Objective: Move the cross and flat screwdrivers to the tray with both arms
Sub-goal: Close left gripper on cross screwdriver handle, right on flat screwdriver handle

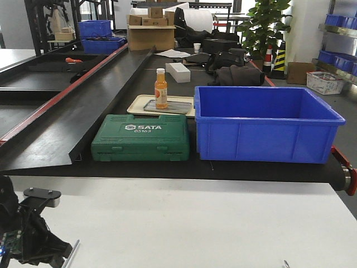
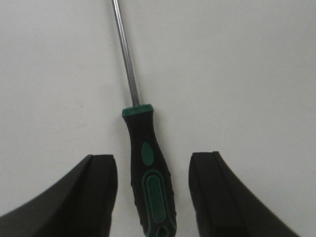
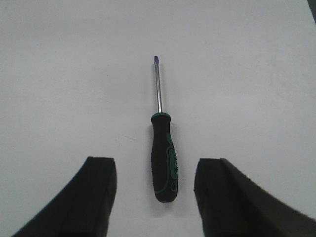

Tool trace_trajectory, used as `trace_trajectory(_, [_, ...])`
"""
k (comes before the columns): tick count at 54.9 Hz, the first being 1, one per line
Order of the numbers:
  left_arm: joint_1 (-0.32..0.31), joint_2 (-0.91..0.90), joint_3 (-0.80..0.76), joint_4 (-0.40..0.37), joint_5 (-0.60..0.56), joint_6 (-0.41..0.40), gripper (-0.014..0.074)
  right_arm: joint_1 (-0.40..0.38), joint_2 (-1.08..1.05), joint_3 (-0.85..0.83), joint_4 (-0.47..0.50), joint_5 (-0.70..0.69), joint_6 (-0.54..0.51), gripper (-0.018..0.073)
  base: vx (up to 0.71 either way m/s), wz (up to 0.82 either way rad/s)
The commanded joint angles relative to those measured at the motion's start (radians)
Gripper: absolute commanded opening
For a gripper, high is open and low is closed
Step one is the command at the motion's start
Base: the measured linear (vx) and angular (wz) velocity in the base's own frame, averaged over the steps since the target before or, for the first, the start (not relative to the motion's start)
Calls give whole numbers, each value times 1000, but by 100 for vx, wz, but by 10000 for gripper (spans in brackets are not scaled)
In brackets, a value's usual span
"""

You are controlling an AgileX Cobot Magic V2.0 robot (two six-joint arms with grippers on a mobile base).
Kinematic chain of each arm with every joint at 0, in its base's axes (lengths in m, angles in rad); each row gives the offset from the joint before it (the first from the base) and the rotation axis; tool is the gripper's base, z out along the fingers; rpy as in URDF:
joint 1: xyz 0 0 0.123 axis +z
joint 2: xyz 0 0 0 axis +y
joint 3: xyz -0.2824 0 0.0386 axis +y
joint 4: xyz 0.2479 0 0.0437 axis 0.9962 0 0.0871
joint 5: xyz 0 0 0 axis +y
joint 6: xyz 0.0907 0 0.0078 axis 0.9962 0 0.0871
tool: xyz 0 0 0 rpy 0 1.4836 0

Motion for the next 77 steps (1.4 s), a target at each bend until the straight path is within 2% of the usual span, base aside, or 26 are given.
trace_trajectory(1, [-5,0,-66,-22,13,-1,462,-3,-2,-36,-3,-54,-5,447,0,0])
trace_trajectory(16, [-5,84,-70,-19,20,-19,462,-3,-2,-36,-8,-98,-5,447,0,0])
trace_trajectory(25, [-5,116,-70,-19,-25,-41,462,-3,-2,-36,-4,-108,-5,447,0,0])
trace_trajectory(35, [-5,134,-71,-20,-48,-41,462,-4,17,-46,-5,-24,-4,447,0,0])
trace_trajectory(44, [-5,155,-71,-20,-44,-41,462,-5,144,-137,-17,124,-3,447,0,0])
trace_trajectory(57, [-5,186,-71,-20,-45,-41,462,-5,396,-310,-38,220,-4,448,0,0])
trace_trajectory(71, [-5,186,-72,-20,-49,-41,462,-2,637,-406,-43,229,-69,452,0,0])
trace_trajectory(77, [-7,186,-72,-21,-49,-41,462,-2,713,-409,-61,185,-72,452,0,0])
